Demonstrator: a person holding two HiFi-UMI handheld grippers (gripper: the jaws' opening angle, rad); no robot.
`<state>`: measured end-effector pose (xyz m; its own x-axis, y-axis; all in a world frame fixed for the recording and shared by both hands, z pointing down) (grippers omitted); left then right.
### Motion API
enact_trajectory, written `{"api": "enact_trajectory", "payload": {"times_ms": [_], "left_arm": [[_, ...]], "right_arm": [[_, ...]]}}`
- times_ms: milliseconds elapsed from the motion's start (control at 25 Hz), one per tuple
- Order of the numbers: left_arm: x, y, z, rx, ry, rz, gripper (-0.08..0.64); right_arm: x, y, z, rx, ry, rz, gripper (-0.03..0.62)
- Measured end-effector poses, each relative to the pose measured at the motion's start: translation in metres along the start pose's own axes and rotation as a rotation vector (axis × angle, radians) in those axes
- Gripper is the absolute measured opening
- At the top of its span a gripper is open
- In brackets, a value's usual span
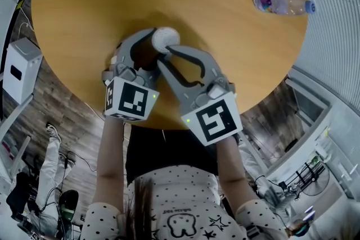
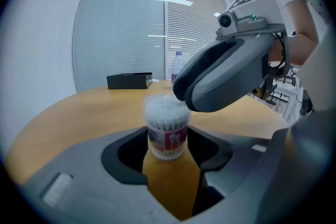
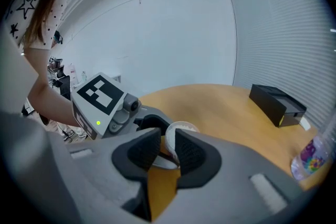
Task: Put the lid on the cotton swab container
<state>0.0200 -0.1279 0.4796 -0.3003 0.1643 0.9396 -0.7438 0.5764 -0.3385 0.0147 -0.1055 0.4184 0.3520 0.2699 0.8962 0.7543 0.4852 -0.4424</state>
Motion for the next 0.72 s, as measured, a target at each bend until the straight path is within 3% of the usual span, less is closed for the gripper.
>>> {"api": "enact_trajectory", "payload": {"times_ms": [320, 720], "left_arm": [[-0.0011, 0.0036, 0.0013, 0.0, -0.001, -0.001, 0.247], [-0.0004, 0.0019, 0.0008, -0.005, -0.003, 0.004, 0.247]], "right_arm": [[-0.0052, -0.0026, -0.0034, 0.032, -0.072, -0.022, 0.058], [0.0016, -0.0036, -0.0004, 0.052, 0.023, 0.058, 0.063]]}}
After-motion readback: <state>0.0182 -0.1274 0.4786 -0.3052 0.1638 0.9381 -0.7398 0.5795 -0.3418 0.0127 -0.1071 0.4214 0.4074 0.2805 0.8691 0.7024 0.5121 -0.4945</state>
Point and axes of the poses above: the fingertips, and each gripper's own axes: y backward along the fingers, z to its left, x out of its underside, the point moved 1 cm from there along y, backward along the fingers, and after that the axes turned 10 degrees about -z, right-handed, at the moved point
